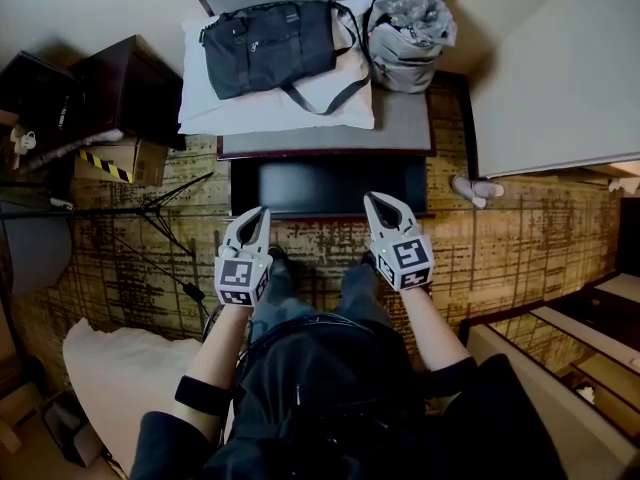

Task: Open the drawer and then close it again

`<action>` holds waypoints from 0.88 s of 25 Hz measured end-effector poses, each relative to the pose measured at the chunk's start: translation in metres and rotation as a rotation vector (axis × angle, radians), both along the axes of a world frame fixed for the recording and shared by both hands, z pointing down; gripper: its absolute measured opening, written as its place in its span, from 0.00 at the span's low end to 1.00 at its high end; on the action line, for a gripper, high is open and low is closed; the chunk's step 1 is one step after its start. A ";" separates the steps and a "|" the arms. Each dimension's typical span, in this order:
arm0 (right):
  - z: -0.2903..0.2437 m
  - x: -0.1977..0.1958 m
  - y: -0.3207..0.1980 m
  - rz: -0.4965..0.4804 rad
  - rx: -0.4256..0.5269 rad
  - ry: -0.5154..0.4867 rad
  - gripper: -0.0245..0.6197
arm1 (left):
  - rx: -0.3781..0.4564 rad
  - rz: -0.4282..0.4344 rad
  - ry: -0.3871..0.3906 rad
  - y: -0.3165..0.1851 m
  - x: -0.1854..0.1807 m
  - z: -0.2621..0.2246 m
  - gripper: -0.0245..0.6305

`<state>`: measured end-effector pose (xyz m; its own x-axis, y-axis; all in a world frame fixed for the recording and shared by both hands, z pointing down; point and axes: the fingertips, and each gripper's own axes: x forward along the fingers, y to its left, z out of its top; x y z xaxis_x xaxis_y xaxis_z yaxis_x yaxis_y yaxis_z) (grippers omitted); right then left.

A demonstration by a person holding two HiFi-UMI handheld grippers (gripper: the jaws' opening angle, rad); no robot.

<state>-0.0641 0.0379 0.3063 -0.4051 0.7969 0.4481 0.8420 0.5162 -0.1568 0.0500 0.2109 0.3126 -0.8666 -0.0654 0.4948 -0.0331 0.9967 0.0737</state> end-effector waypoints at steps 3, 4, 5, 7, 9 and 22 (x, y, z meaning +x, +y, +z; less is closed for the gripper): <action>0.008 -0.006 0.005 -0.009 0.003 0.009 0.04 | 0.013 0.010 0.067 -0.002 0.001 0.036 0.04; 0.012 -0.008 0.007 -0.013 0.004 0.010 0.04 | 0.021 0.015 0.090 -0.004 0.002 0.051 0.04; 0.018 -0.009 0.009 -0.018 0.006 0.012 0.04 | 0.034 0.022 0.114 -0.008 0.002 0.066 0.04; 0.036 -0.007 0.013 -0.033 0.014 0.025 0.04 | 0.067 0.032 0.166 -0.019 0.006 0.097 0.04; 0.059 -0.001 0.018 -0.063 0.031 0.041 0.04 | 0.094 0.019 0.213 -0.029 0.011 0.131 0.04; 0.230 0.048 0.061 -0.224 0.084 0.121 0.04 | 0.252 -0.134 0.472 -0.076 0.056 0.360 0.04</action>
<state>-0.0159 0.0987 0.5361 -0.1624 0.8184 0.5512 0.9143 0.3349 -0.2279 0.1058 0.1349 0.6721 -0.5630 -0.1365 0.8151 0.1871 0.9396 0.2865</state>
